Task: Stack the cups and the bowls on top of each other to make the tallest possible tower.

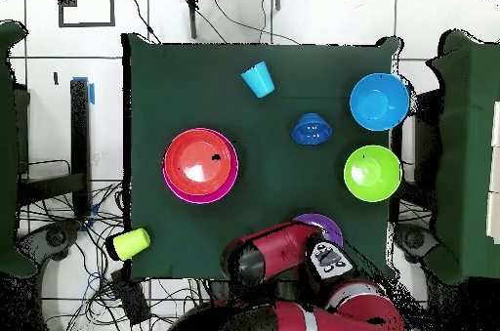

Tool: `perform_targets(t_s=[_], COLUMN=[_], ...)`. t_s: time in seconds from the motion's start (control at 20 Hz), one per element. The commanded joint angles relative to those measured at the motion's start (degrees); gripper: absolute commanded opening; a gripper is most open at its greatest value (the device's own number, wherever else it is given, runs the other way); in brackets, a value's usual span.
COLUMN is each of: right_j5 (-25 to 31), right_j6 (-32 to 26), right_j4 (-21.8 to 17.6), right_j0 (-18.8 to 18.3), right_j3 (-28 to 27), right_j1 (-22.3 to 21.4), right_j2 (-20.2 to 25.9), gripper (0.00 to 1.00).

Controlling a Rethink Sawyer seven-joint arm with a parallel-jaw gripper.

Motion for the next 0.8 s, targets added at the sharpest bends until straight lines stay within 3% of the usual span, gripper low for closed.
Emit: perform_targets(t_s=[0.05,0.8], right_j5=[6.74,7.39], right_j6=[0.49,-4.05], right_j4=[4.34,1.84], right_j0=[0.64,-3.98], right_j3=[-0.84,-2.87], right_j1=[-4.33,-2.2], right_j2=[5.51,6.35], gripper=[1.0,1.0])
